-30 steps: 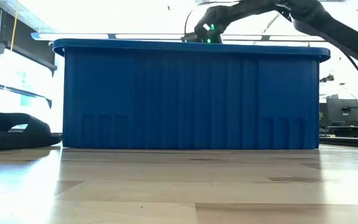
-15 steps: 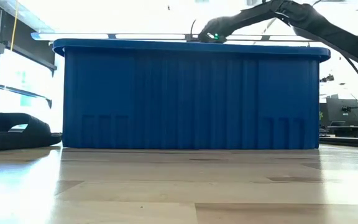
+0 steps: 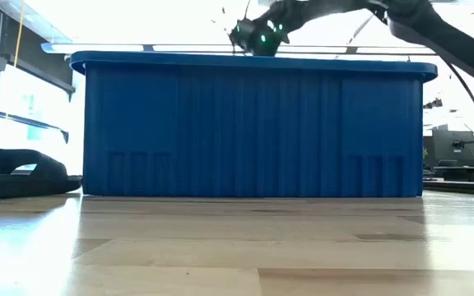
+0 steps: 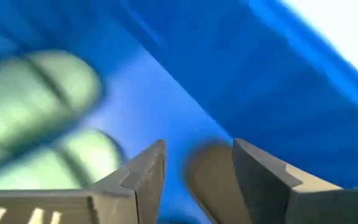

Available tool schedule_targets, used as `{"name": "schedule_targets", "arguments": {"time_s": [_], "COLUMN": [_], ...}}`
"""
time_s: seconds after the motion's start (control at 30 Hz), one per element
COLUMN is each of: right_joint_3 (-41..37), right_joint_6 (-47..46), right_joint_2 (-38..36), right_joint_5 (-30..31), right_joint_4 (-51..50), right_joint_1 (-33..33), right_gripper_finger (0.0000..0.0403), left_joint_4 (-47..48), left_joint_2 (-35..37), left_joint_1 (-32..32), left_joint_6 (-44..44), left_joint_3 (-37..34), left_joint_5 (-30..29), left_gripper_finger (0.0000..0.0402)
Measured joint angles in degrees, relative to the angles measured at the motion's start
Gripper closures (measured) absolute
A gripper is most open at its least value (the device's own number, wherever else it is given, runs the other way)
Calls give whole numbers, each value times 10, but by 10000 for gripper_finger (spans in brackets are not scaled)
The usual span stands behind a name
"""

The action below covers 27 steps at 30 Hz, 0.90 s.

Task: Pick and place slides into bin
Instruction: Put the black slide into the blue bin

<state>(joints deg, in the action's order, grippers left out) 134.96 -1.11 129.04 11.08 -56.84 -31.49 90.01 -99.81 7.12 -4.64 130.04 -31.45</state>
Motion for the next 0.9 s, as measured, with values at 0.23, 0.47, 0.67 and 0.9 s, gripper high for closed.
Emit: {"name": "schedule_targets", "arguments": {"time_s": [0.23, 0.47, 0.67, 0.9], "right_joint_3": [0, 0, 0, 0], "right_joint_6": [36, 63, 75, 45], "right_joint_2": [-64, -113, -132, -136], "right_joint_5": [-74, -88, -86, -69], "right_joint_4": [107, 82, 11, -77], "right_joint_1": [53, 94, 121, 142], "right_gripper_finger": [242, 236, 238, 248], "left_joint_4": [0, 0, 0, 1], "left_joint_2": [0, 1, 0, 0], "left_joint_1": [0, -8, 18, 79], "left_joint_6": [4, 26, 38, 92], "left_joint_3": [0, -25, -148, -347], "left_joint_5": [25, 99, 230, 352], "left_gripper_finger": [344, 344, 343, 343]}}
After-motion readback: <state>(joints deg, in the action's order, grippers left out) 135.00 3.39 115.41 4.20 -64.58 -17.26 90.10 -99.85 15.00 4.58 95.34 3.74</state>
